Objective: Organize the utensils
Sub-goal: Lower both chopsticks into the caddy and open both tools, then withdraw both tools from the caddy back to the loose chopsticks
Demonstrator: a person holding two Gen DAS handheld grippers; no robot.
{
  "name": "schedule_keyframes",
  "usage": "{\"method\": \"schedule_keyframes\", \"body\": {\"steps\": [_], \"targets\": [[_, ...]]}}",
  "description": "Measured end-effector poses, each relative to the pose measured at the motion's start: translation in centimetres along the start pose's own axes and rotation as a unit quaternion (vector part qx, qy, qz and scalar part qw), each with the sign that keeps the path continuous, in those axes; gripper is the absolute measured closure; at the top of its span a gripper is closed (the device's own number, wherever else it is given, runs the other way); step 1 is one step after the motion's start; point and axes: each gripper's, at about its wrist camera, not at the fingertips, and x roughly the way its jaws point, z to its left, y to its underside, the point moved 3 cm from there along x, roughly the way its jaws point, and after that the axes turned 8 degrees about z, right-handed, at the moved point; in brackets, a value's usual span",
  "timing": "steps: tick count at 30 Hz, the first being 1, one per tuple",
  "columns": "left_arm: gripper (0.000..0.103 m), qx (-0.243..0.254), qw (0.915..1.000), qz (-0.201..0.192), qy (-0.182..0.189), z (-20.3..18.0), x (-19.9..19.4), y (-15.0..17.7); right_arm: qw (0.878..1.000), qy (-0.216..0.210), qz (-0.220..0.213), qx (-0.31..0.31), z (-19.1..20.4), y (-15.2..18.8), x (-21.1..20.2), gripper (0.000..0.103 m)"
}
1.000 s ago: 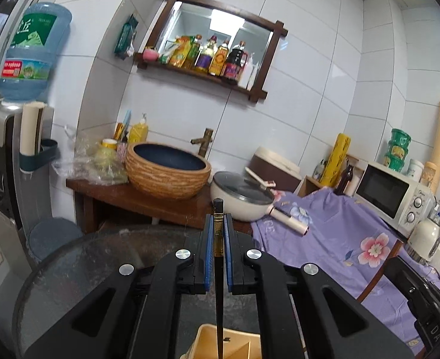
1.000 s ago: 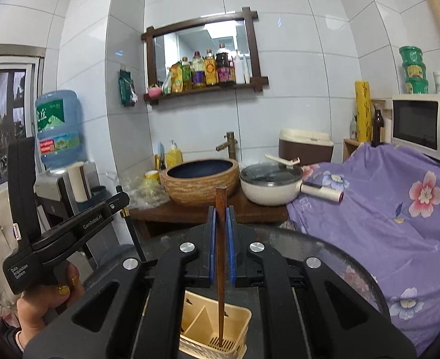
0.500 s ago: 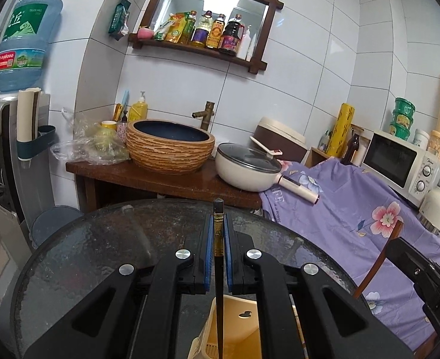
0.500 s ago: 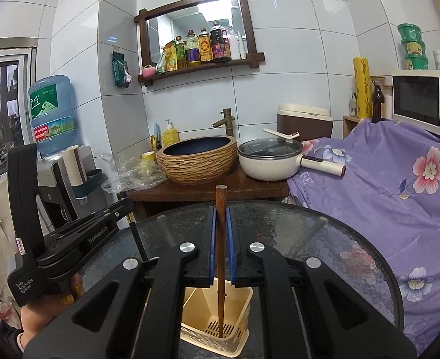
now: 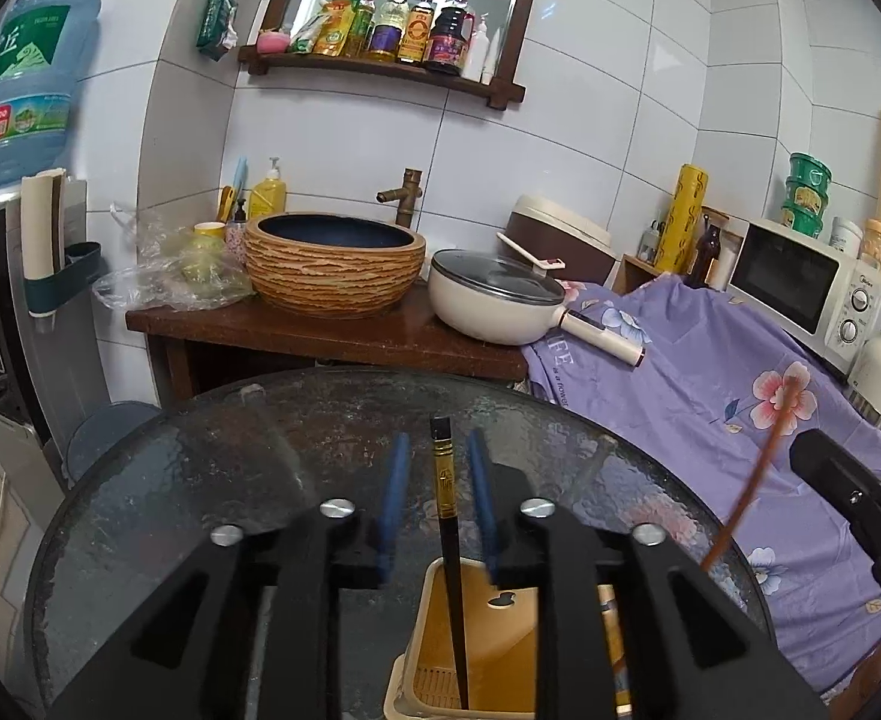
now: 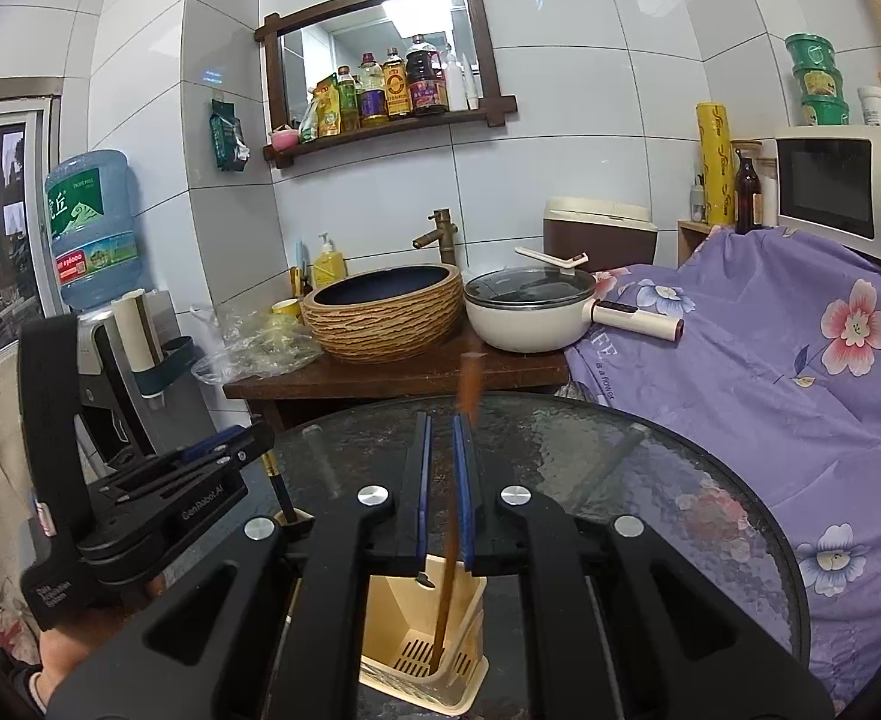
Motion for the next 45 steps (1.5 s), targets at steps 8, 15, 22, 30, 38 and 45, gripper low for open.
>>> {"method": "schedule_keyframes", "body": {"steps": [8,15,22,30,38,45], "targets": [[0.035,0.001,0.9994,-0.035,0.005,1.0,-3.6,0.1,1.0,0.002,-0.015,0.011,-0.6,1.2,-2.0,0.055],[0.006,0.011,0.9996,-0.026,-0.002,3.1,-6.1,2.5,1.0,0.01,-0.005,-0.001,-0.2,4.6,-4.4,0.04],[0.006,0.052,0.9981,0.027,-0.018,4.8,-6.9,7.0,0.999,0.0,0.054,0.001,0.4,9.7,-4.9,0.036],[0.01,0.053,0.9938,0.093,-0.031,7.7,-6.2,12.3,0.991,0.002,0.133,0.011,-0.2,15.5,-3.5,0.036],[0.029,0.046,0.9866,0.155,-0.017,8.6,-4.4,16.3,0.982,0.011,0.19,0.012,-0.1,19.2,-1.7,0.047],[0.051,0.045,0.9791,0.198,-0.003,8.3,-3.0,18.4,0.971,0.02,0.237,0.01,0.3,21.2,0.1,0.056]]}}
